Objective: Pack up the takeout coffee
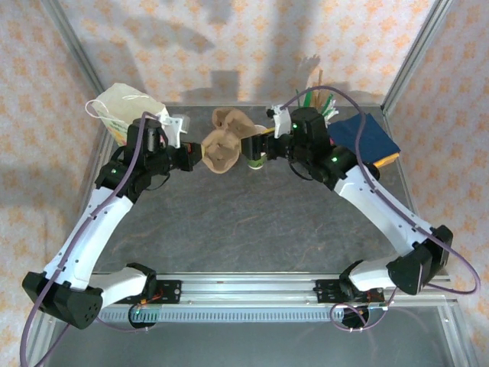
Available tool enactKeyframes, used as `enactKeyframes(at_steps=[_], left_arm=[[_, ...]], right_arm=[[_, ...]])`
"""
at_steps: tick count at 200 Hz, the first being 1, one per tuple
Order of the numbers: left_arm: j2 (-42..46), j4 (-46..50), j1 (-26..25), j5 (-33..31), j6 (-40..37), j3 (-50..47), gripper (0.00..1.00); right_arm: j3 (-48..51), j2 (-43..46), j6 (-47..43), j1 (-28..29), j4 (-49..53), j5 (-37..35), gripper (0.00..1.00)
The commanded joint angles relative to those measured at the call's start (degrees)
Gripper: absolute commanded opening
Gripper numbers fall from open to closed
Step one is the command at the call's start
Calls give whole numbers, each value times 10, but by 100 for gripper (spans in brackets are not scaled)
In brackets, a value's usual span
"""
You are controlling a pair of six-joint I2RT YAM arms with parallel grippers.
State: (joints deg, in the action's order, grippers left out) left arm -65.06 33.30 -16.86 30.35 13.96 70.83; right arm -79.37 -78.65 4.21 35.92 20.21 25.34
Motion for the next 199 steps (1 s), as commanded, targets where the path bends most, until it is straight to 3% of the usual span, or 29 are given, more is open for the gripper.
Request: enactKeyframes(at_steps=[1, 109, 199], left_arm=[[5, 20, -17, 46, -35, -5, 1], [-26, 6, -55, 55, -33, 7, 1], [-16, -7, -56, 66, -30, -2, 0]], right_arm=[[-23, -18, -23, 3, 43, -12, 88], [-12, -45, -79, 7, 95, 16, 73], [-1, -65, -99, 7, 99, 33, 76]])
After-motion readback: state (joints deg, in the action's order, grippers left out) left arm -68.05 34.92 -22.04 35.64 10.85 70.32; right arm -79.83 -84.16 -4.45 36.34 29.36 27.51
